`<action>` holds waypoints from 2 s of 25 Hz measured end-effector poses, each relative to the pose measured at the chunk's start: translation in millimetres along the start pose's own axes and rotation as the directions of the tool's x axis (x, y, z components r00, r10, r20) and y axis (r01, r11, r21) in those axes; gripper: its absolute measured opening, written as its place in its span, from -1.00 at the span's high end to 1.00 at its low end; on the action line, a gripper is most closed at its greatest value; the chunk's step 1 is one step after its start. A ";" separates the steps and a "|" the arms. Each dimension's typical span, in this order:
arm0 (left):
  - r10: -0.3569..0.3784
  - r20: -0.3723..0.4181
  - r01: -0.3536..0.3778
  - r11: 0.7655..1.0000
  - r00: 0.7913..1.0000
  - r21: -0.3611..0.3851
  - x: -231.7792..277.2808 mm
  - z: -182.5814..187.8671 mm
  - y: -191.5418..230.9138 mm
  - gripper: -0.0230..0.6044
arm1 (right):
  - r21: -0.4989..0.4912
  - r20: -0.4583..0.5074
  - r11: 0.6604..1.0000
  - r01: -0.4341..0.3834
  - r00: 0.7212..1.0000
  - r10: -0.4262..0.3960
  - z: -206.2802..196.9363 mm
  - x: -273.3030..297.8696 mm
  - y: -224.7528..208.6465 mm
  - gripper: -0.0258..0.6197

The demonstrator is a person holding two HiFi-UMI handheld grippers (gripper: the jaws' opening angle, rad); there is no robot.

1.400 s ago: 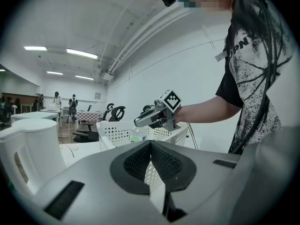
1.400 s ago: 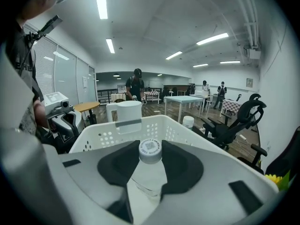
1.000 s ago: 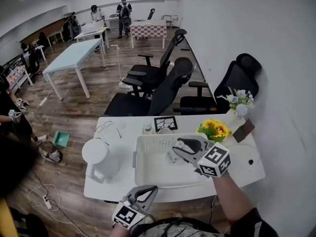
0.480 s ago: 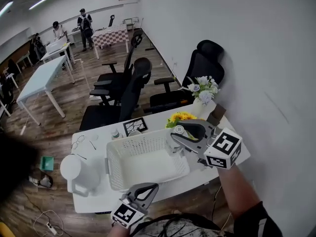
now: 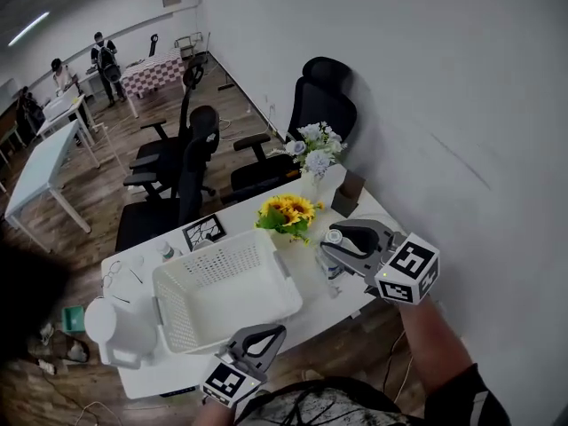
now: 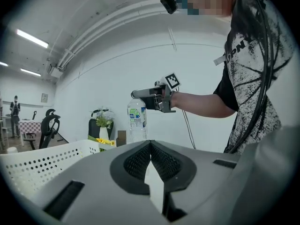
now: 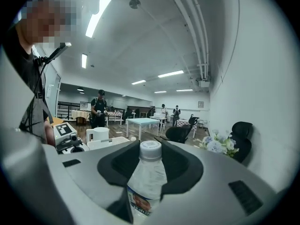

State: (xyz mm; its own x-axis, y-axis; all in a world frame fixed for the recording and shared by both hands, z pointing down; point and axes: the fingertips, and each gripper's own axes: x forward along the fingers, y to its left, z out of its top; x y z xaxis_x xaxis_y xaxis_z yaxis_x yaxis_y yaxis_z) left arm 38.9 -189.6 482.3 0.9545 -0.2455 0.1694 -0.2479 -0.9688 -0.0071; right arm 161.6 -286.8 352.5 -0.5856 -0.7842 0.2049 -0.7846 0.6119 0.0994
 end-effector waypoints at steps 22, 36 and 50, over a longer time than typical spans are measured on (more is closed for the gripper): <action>0.098 -0.094 -0.107 0.990 0.991 -0.090 48.4 -40.2 -17.6 0.89 | 0.109 -0.120 0.979 -0.172 0.975 0.185 -183.2 25.4 32.2 0.44; 0.170 -0.090 -0.183 0.969 0.981 -0.164 58.5 -55.9 -20.0 0.89 | 0.102 -0.088 0.976 -0.192 0.976 0.201 -202.0 28.9 40.4 0.43; 0.154 -0.085 -0.164 0.977 0.984 -0.138 58.3 -47.7 -14.8 0.89 | 0.096 -0.118 0.982 -0.160 0.978 0.171 -204.1 30.9 39.7 0.43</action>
State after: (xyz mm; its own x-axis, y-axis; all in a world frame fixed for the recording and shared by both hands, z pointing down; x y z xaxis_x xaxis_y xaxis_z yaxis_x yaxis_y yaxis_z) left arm 90.2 -187.8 539.3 0.8874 -0.3877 0.2494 -0.4221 -0.9009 0.1015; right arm 153.9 -265.8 561.5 -0.6828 -0.6506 0.3325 -0.6968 0.7167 -0.0284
